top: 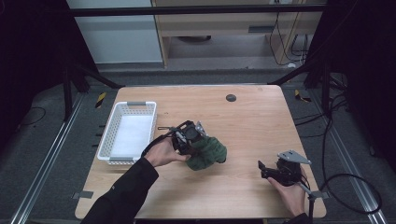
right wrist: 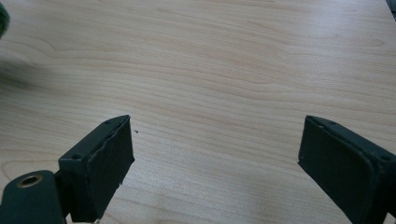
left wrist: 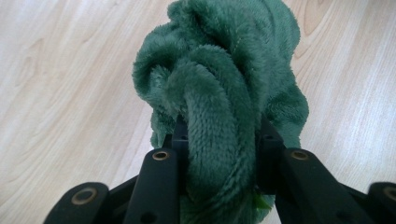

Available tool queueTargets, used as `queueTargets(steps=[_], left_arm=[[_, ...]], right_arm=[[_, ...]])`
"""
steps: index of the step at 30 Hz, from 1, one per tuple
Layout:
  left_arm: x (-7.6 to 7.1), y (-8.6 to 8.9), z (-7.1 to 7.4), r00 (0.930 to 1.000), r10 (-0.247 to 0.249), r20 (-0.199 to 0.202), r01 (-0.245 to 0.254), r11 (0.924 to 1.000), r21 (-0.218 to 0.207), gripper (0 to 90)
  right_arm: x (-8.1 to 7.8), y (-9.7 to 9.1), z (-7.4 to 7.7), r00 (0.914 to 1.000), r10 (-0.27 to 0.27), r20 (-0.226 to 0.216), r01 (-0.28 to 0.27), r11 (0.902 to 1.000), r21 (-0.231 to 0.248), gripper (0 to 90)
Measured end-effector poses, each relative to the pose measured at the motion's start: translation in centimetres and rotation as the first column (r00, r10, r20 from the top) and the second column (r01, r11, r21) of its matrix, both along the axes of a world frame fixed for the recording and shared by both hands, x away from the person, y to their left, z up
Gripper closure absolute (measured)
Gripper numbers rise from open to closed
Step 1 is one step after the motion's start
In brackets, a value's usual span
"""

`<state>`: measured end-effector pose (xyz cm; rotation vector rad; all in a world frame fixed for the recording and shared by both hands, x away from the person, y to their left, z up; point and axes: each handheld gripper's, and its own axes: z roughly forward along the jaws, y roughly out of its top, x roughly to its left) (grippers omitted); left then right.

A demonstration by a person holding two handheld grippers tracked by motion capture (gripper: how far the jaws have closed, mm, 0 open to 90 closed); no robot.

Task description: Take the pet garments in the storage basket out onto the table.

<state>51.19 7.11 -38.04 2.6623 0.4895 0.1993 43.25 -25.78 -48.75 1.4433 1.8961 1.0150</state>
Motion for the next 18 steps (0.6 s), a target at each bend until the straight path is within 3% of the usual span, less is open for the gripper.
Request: queueTargets(steps=[18], left_arm=[[-0.2, -1.5, -3.3, 0.9982, -0.038, -0.046, 0.040, 0.9983, 0.043, 67.6]], right_arm=[[0.0, 0.0, 0.0, 1.0000, -0.002, -0.004, 0.002, 1.0000, 0.002, 9.7]])
